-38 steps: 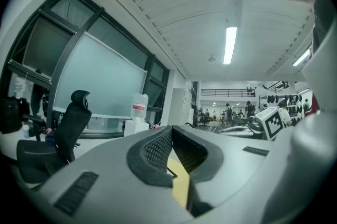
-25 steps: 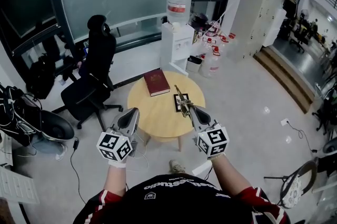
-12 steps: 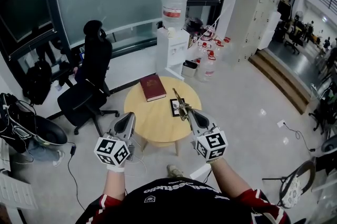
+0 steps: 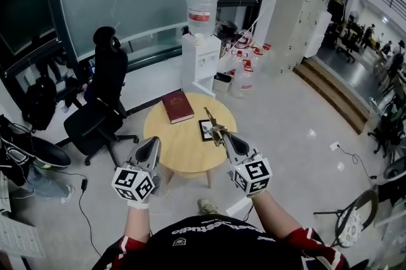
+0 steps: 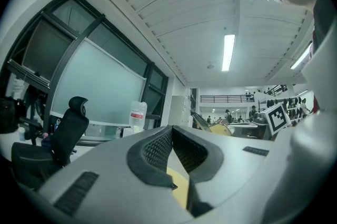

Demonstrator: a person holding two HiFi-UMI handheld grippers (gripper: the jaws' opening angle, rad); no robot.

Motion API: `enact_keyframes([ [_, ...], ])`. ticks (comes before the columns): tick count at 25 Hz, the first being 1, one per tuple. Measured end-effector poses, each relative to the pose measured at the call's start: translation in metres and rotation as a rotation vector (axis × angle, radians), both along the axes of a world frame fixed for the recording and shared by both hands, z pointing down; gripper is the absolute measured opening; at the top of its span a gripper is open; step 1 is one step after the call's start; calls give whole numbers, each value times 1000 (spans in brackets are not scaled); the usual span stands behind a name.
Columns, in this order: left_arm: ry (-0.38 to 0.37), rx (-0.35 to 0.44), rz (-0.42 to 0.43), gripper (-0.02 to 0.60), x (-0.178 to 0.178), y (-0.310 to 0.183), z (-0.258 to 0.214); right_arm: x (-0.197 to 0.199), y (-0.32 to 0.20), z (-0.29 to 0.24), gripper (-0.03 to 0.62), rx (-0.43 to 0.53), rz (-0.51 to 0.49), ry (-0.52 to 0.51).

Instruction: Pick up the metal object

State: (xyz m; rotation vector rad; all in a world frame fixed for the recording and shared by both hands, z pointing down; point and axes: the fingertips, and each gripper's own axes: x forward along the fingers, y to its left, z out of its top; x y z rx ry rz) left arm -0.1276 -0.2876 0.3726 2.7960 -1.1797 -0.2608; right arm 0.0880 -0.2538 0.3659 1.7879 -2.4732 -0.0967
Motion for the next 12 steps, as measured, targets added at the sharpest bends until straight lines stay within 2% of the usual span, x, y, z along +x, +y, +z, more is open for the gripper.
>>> enact_keyframes([
  [12, 1, -17, -10, 17, 4, 5, 6, 1, 1, 1, 32, -3, -14, -12],
])
